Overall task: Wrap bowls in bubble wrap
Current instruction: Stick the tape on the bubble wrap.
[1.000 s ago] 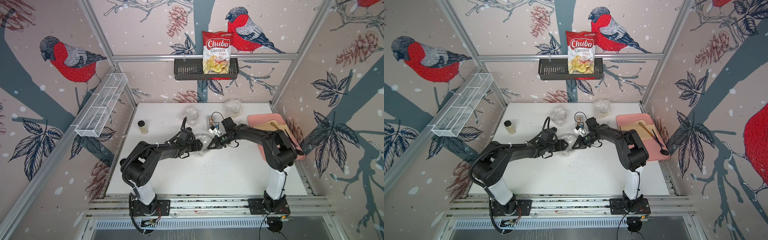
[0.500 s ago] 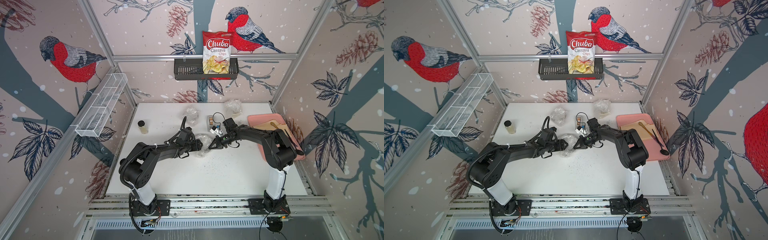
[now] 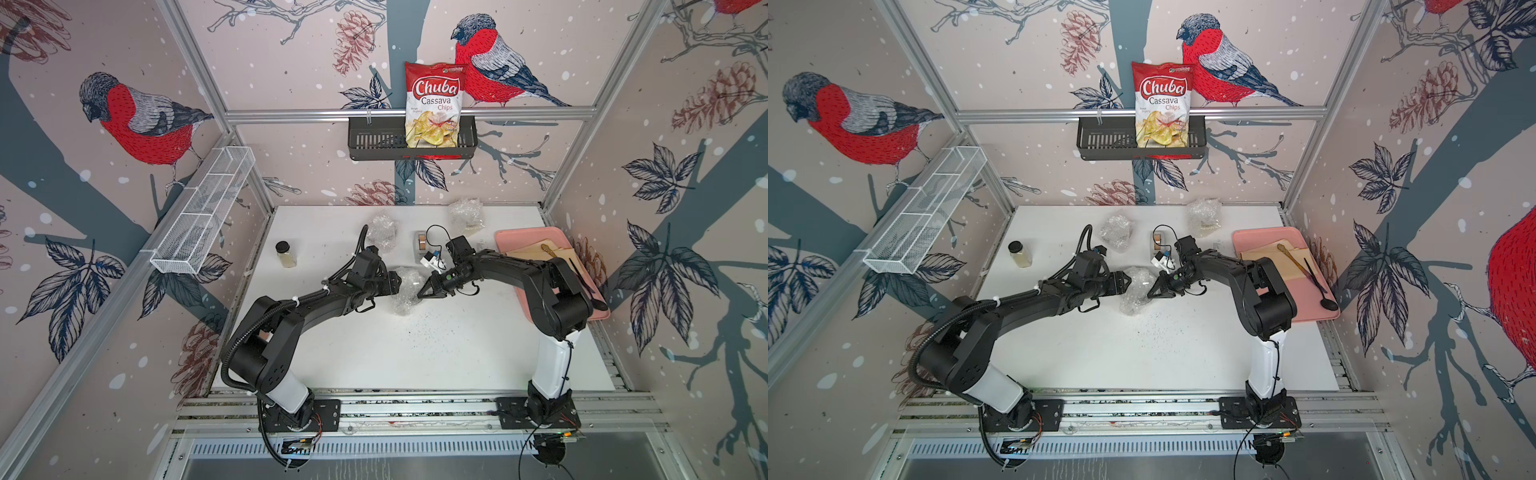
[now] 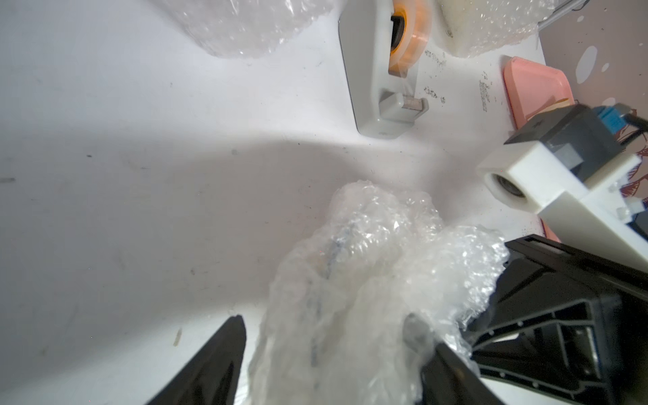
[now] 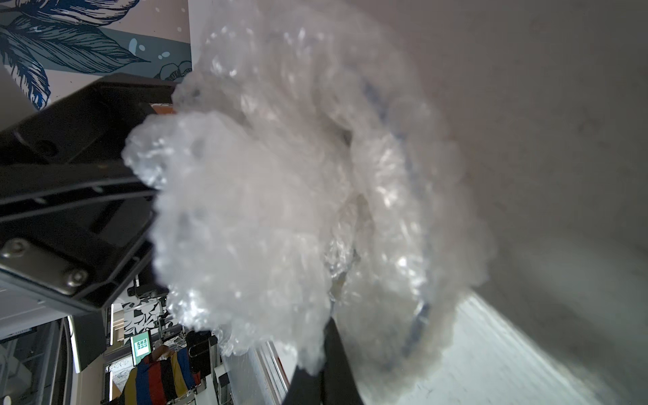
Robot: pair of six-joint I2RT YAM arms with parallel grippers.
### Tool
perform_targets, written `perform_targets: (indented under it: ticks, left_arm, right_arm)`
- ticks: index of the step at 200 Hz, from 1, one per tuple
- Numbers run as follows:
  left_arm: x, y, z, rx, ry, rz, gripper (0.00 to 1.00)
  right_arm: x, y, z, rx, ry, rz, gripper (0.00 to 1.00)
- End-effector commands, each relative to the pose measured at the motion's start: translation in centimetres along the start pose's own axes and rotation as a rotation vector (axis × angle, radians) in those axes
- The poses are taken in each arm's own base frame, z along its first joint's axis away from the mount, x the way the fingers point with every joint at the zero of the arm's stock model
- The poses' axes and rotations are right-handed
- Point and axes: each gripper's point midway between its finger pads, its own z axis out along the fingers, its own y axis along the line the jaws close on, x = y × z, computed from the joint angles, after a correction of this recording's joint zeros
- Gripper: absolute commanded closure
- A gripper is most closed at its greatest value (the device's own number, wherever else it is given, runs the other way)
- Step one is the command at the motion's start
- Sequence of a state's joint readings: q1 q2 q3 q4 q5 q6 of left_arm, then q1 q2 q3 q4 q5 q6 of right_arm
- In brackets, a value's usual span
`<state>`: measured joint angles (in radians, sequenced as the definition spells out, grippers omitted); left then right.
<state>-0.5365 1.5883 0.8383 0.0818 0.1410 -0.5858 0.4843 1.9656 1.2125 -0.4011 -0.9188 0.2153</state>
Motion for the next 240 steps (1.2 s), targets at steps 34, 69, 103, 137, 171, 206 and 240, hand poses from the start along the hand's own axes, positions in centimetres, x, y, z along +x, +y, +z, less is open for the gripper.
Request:
perform_targets:
  ticks: [34, 69, 103, 137, 171, 206, 240]
  left_arm:
    - [-1.8, -0.2, -2.3, -0.022, -0.063, 0.023, 0.26]
    - [-1.4, -0.7, -1.6, 0.023, -0.049, 0.014, 0.28]
    - [0.2, -0.3, 0.6, 0.045, 0.007, -0.010, 0.30]
    - [1.0, 0.3, 1.9, 0.038, 0.036, -0.012, 0.30]
    - [1.3, -0.1, 2.6, 0.058, 0.049, -0.010, 0.30]
    - [1.6, -0.5, 3.3, 0.070, 0.062, -0.009, 0.30]
    - [1.7, -0.9, 3.5, 0.081, 0.066, -0.006, 0.30]
  right_arm:
    - [-0.2, -0.3, -0.1, 0.027, -0.007, 0.007, 0.94]
    - [-0.6, 0.7, -1.3, 0.040, -0.038, -0.014, 0.94]
    - [-1.4, 2.3, -4.2, 0.064, -0.096, -0.036, 0.94]
    - [-2.0, 4.3, -6.4, 0.070, -0.133, -0.072, 0.93]
    - [-2.8, 6.5, -7.0, 0.060, -0.146, -0.108, 0.93]
    - [-3.3, 7.8, -5.7, 0.045, -0.108, -0.139, 0.93]
    - [-3.3, 5.5, -3.7, 0.046, -0.058, -0.107, 0.93]
